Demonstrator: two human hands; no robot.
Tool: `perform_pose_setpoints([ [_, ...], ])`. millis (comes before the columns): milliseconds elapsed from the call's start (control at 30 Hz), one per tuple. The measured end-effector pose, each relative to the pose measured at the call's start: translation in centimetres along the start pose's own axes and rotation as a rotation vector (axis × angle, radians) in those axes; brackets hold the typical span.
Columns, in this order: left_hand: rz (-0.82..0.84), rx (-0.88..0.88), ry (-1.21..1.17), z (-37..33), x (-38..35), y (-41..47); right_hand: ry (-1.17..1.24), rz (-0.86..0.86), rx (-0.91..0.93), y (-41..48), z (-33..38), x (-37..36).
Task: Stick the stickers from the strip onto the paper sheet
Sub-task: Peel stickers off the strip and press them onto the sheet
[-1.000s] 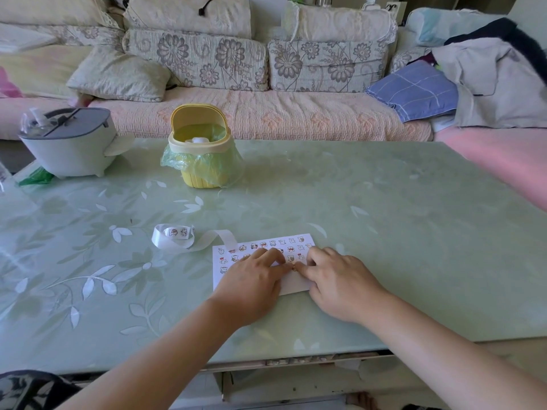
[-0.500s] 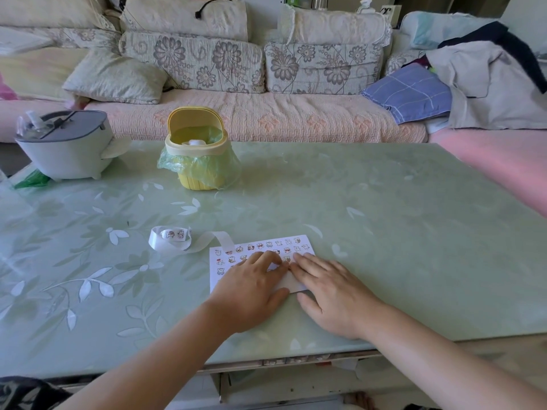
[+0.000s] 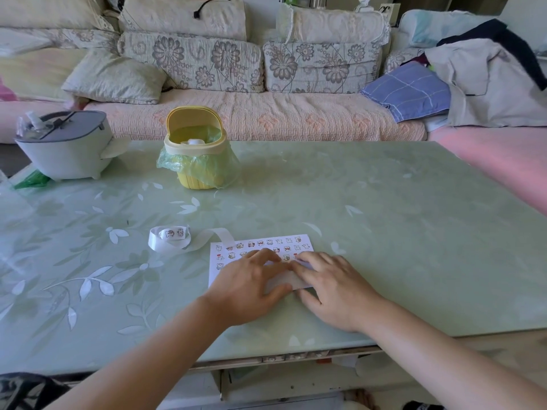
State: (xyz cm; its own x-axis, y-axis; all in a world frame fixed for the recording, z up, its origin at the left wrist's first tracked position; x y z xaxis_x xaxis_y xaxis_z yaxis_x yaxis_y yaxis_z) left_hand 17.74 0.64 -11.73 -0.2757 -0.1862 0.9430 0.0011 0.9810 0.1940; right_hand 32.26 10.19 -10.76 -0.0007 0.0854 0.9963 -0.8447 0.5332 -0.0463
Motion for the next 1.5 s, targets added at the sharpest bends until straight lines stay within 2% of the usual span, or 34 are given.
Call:
perform_pose_setpoints([
  [167, -0.021, -0.032, 0.146, -0.6, -0.1, 0.2, 0.013, -0.017, -0.014, 0.5, -0.3, 0.3],
  [267, -0.015, 0.004, 0.047, -0.2, -0.2, 0.3, -0.001, -0.032, -0.033, 1.0, -0.5, 0.5],
  [433, -0.101, -0.031, -0.198, 1.1, 0.1, 0.1, -0.031, -0.069, -0.078, 2.6, 0.5, 1.3],
  [633, -0.271, -0.041, -0.199, 2.7, 2.7, -0.9, 0.117, -0.080, -0.076, 5.3, 3.6, 2.9],
  [900, -0.489, 0.277, 0.005, 9.1, 8.2, -3.8, 0.489, 0.021, -0.108, 9.5, 8.6, 4.2],
  [1033, -0.450, 0.436, 0.064, 12.7, 9.4, -6.0, 0.620, 0.032, -0.094, 11.1, 11.1, 4.3],
  [1133, -0.377, 0.478, 0.134, 13.9, 9.7, -7.1, 0.677, 0.064, -0.099, 11.9, 12.4, 3.7],
  [1267, -0.268, 0.545, 0.107, 14.3, 9.6, -7.6, 0.803, 0.105, -0.126, 12.8, 14.2, 3.0],
  [1433, -0.235, 0.633, -0.041, 14.5, 9.3, -7.9, 0.896, 0.260, -0.236, 13.6, 15.3, 1.8],
  [1500, -0.285, 0.666, -0.185, 14.5, 9.4, -7.7, 0.904, 0.292, -0.263, 13.6, 15.5, 1.7],
])
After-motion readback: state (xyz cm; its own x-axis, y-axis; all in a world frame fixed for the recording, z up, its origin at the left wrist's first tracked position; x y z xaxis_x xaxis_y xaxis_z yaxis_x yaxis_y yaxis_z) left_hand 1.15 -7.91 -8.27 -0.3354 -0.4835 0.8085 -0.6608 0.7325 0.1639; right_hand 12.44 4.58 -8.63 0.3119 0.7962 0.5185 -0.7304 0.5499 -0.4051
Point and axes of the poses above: each hand's wrist, its own y-axis towards the middle knuckle, its own x-axis out of the back of the hand, z = x × y, the point moved 4 cm from there along y, towards the middle knuckle, and after that the axes turned 9 degrees about -x, right-handed, at the moved point
